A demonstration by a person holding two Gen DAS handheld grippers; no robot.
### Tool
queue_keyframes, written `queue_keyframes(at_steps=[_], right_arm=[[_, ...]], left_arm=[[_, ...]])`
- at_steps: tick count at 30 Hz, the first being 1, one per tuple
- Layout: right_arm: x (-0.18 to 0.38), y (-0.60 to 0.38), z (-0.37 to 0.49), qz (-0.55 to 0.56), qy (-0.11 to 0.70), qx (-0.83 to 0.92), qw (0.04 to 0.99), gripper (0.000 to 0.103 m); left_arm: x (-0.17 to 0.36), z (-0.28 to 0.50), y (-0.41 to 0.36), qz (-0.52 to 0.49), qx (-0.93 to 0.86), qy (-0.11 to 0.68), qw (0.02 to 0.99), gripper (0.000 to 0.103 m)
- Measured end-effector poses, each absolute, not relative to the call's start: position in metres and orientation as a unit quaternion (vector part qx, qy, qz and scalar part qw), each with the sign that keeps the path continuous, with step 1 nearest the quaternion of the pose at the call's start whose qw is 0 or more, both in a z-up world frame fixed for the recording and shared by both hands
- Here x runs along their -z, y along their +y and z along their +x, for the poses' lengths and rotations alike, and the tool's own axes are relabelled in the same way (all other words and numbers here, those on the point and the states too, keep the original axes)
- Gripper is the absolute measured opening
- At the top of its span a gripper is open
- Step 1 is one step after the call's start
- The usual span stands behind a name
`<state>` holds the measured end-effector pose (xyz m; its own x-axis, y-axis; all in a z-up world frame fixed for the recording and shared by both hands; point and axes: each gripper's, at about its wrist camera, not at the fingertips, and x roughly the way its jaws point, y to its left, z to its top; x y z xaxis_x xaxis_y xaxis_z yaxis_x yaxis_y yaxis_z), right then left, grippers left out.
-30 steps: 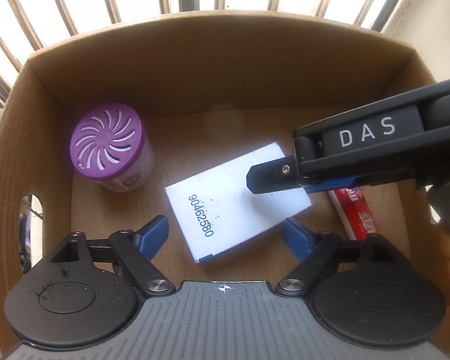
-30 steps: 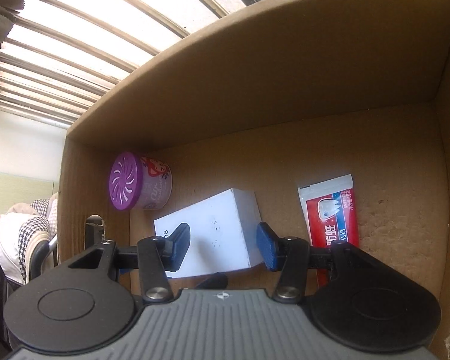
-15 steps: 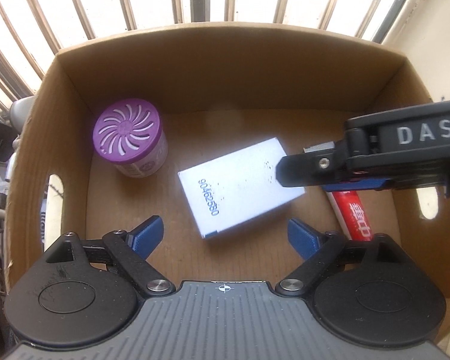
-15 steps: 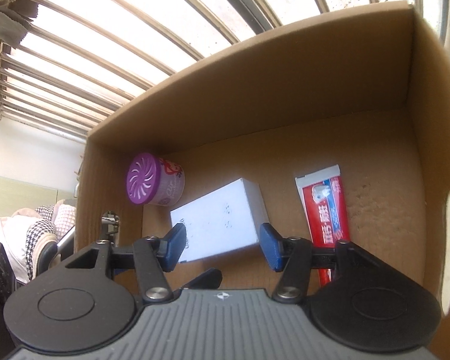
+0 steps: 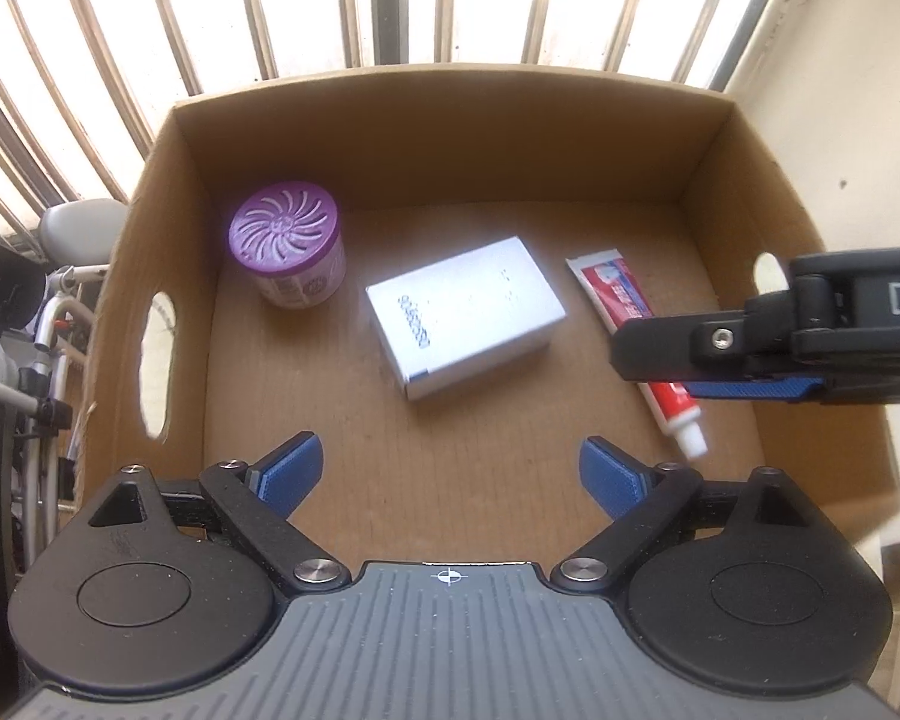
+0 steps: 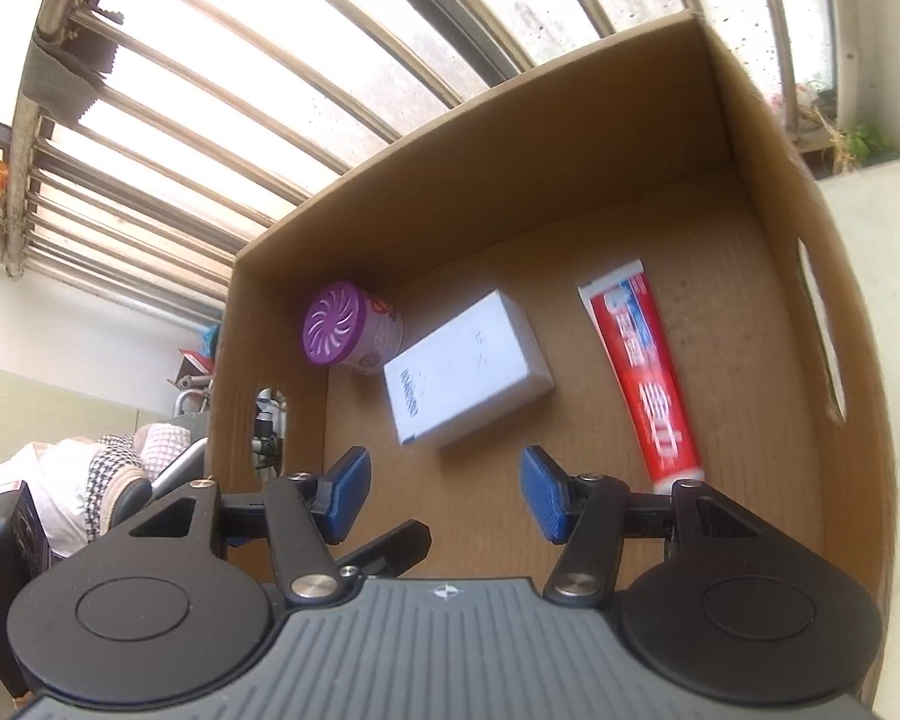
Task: Organize objects
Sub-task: 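Pull the right gripper out of the tray toward the wipes pack, then lower the open right gripper around the blue-and-white wipes pack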
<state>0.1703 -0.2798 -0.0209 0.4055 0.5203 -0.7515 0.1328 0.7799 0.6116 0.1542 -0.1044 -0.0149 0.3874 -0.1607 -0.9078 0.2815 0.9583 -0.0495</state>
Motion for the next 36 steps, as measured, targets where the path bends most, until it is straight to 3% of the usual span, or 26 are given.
queue_keyframes(at_steps=[4,9,19,22,36], right_arm=[[0.01,-0.28,0.143,0.317,0.513,-0.122,0.788,0.066],[-0.002,-0.278,0.109,0.339,0.48,-0.125,0.799,0.066],[-0.017,-0.251,0.046,0.378,0.437,-0.165,0.799,0.086],[-0.003,-0.228,0.041,0.38,0.451,-0.19,0.785,0.09],[0.101,-0.151,0.065,0.42,0.549,-0.208,0.692,0.09]], left_arm=[[0.009,0.137,-0.097,0.056,0.137,0.533,0.833,0.094],[0.001,0.113,-0.08,0.055,0.138,0.519,0.842,0.094],[-0.017,0.042,0.011,-0.024,0.098,0.462,0.881,0.096],[-0.008,0.03,0.038,-0.031,0.076,0.464,0.882,0.097],[0.068,0.043,0.101,-0.136,0.068,0.53,0.834,0.097]])
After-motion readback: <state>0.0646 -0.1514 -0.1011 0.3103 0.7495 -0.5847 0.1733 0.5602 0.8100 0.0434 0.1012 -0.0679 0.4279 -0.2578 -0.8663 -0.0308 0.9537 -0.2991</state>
